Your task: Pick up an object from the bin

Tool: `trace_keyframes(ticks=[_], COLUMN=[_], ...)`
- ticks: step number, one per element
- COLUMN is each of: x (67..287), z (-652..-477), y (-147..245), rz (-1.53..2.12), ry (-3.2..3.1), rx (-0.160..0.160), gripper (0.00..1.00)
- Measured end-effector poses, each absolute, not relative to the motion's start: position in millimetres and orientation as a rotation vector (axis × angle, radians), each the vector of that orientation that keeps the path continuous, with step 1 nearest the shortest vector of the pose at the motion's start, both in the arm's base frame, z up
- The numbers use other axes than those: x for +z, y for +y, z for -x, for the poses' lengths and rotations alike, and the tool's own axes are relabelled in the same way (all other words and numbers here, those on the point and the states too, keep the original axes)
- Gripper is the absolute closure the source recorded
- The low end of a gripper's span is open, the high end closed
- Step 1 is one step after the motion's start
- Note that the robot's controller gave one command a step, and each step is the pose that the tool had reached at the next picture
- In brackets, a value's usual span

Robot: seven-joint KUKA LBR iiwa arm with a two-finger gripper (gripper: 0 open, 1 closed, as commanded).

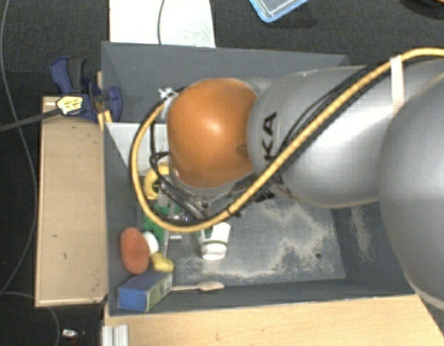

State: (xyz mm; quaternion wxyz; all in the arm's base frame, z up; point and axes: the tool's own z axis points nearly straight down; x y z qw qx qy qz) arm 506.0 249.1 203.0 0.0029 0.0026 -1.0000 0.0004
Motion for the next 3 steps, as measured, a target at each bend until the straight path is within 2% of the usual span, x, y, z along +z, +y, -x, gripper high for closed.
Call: trace_keyframes(ticks=[1,2,3], x=[207.7,124.4,69.4], z=[-508.2,-534.7,-589.0], y=[247.6,245.4,238.0], rz=[0.002,-0.163,-0.467], ry=[-3.144,-3.144,-3.113], rx=[-0.003,-0.005,-0.016], gripper=[0.0,0.0,0.0])
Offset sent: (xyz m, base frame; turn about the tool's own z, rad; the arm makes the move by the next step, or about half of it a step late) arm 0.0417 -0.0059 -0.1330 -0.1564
